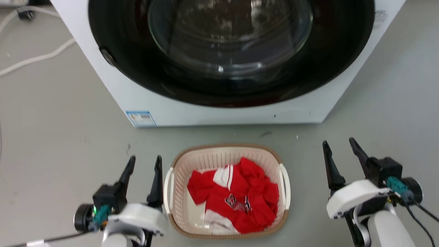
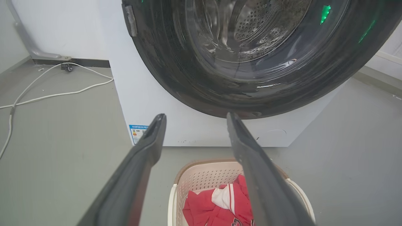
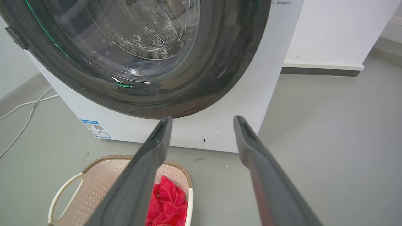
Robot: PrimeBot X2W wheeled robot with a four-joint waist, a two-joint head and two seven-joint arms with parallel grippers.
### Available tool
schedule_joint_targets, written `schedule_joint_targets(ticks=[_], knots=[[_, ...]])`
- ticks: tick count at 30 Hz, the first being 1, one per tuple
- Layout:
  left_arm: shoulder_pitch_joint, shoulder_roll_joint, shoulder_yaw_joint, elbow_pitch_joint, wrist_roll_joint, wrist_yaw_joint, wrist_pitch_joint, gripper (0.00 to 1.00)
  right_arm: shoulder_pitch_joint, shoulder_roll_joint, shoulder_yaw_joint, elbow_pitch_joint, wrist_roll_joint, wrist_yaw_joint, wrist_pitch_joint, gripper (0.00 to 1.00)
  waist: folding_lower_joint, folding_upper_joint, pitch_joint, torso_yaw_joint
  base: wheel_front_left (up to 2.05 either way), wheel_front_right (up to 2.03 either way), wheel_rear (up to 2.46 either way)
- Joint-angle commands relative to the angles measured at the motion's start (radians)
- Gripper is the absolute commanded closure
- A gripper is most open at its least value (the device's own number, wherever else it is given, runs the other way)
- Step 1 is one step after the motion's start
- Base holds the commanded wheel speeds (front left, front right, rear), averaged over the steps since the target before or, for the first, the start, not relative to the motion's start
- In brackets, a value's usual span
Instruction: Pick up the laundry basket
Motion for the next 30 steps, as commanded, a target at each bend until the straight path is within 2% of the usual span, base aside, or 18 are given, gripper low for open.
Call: schedule_joint_targets(ticks=[1,8,15,22,30], knots=[[-0.051,0.0,0.014,0.03,0.009,-0.008,-0.003,0.0,-0.043,-0.002,0.0,0.021,-0.011,-0.001,0.009,0.0,-0.0001,0.0,0.122,-0.003,0.0,0.0,0.0],[-0.24,0.036,0.039,0.219,0.03,-0.033,-0.003,0.0,-0.196,-0.001,-0.009,0.128,-0.015,-0.001,0.065,0.0,-0.0001,0.0,0.297,-0.004,0.0,0.0,0.0],[-0.421,0.078,0.012,0.505,-0.004,-0.048,-0.003,0.0,-0.335,-0.001,0.034,0.291,-0.002,-0.001,0.109,0.0,-0.0001,0.0,0.41,-0.005,0.0,0.0,0.0],[-0.568,0.104,-0.12,0.697,-0.041,-0.05,0.014,0.0,-0.464,-0.001,0.096,0.467,0.073,-0.001,0.15,0.0,-0.0001,0.0,0.496,0.0,0.0,0.0,0.0],[-0.693,0.131,-0.288,0.805,-0.161,-0.051,0.111,0.0,-0.586,-0.001,0.185,0.636,0.166,-0.001,0.206,0.0,-0.0001,0.0,0.563,0.008,0.0,0.0,0.0]])
